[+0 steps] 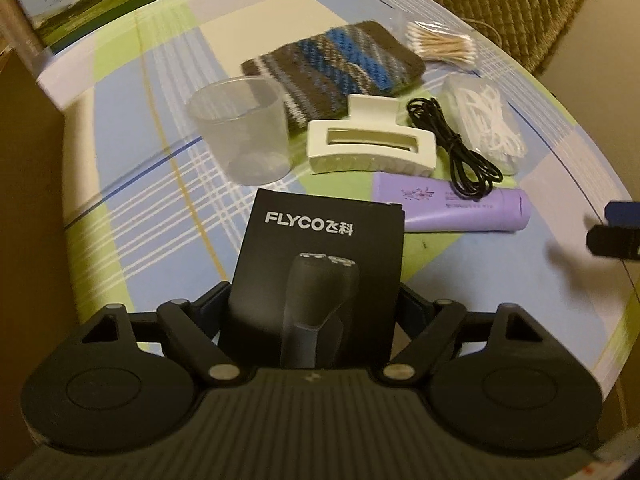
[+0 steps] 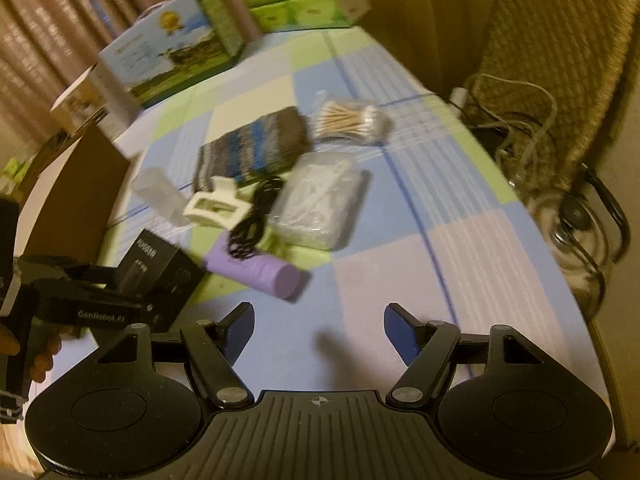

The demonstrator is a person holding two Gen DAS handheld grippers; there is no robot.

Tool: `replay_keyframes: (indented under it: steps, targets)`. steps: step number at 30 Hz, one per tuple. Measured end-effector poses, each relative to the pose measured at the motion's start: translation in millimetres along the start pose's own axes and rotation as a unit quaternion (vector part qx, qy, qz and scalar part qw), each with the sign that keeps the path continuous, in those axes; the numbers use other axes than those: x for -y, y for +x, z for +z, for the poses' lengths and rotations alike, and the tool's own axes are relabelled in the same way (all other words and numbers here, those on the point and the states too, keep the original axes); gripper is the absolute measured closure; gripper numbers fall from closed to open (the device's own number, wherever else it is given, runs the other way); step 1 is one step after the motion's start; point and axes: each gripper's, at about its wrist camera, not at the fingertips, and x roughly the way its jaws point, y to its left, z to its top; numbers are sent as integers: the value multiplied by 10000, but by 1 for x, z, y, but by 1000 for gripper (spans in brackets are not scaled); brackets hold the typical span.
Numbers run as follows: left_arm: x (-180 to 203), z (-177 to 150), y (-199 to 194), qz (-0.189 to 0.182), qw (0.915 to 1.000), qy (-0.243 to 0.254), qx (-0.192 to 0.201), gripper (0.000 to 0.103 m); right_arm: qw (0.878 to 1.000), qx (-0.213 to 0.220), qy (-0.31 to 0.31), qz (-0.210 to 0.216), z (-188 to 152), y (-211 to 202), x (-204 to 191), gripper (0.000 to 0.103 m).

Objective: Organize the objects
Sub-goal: 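Grasp the purple tube with the right tool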

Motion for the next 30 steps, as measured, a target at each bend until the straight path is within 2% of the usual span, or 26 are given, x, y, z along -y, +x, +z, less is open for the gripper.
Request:
replay_keyframes:
  steps: [4,8,12,14,16,20,22,30]
  targets:
    - [-11,-15,-6,199,9987,-463,39,23,9986,19,-457,279,1,12,-15,34]
    - [-22,-34,-14,339,9959,-840,22,23,9917,99,-1217,399,5,27,-35,36]
    - [-32,-51,-20,424,9927,-1128,2,23,9817,85,-1880,307,9,47,-46,54]
    - [-37,-61,-24,458,9914,-1224,7,23,9771,-14,-2112,235,9,59,-48,57]
    - [-39,-69,-27,485,9902,-1307,3,23,9717,-75,-2354,161,7,68,-50,66]
    - [-41,-79,-30,537,9879,-1455,25,23,9618,-29,-2726,250,-2,69,-55,74]
    - [-40,-82,-31,582,9869,-1505,35,23,9587,-68,-2815,387,-9,66,-59,78]
    - [-37,-102,-41,612,9843,-1655,-37,23,9579,-499,-2698,845,-36,51,-70,78]
